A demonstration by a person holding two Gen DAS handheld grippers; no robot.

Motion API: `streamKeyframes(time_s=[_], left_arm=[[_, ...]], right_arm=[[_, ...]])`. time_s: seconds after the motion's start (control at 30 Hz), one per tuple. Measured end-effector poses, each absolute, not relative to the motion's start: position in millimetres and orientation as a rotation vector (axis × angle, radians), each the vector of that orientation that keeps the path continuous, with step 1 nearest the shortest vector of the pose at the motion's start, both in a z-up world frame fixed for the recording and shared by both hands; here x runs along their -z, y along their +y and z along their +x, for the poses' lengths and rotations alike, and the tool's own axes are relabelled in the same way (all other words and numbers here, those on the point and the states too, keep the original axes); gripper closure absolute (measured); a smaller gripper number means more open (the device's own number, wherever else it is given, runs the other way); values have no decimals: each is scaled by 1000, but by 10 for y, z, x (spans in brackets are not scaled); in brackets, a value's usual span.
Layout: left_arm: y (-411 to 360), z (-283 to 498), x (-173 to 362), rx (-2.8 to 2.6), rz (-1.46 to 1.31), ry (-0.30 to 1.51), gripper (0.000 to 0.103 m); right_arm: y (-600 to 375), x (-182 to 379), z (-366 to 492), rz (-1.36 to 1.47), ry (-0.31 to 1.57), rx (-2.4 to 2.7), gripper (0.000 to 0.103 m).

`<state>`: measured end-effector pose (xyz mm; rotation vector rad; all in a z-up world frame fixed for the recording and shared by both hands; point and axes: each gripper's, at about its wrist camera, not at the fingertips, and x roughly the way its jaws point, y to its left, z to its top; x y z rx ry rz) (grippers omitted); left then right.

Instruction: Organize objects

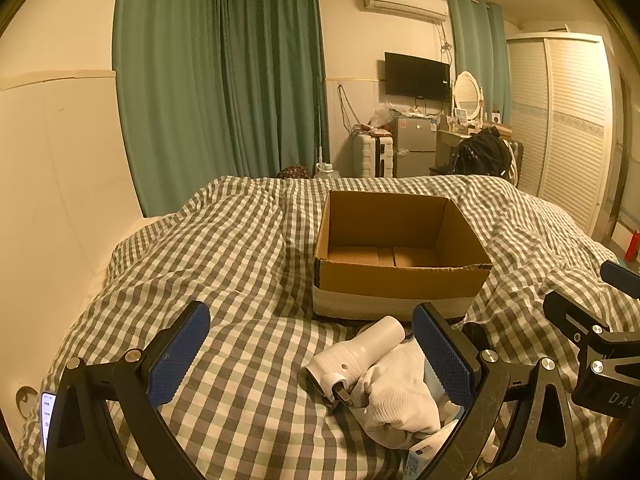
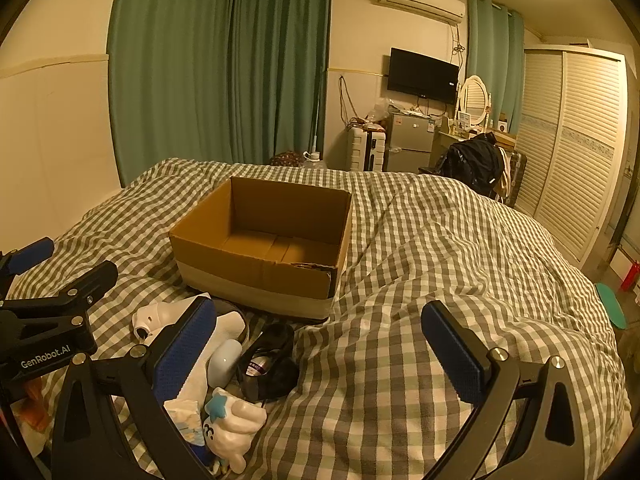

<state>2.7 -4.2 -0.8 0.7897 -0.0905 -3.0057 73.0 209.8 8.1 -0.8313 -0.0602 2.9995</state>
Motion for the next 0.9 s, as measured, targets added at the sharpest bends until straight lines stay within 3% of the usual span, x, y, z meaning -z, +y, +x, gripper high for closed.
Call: streamKeyframes(time_s=[0.9], left_arm=[[-111, -89, 191, 2926, 923, -92, 0]], right_arm=[[2188, -62, 725, -856, -46, -3016, 0]])
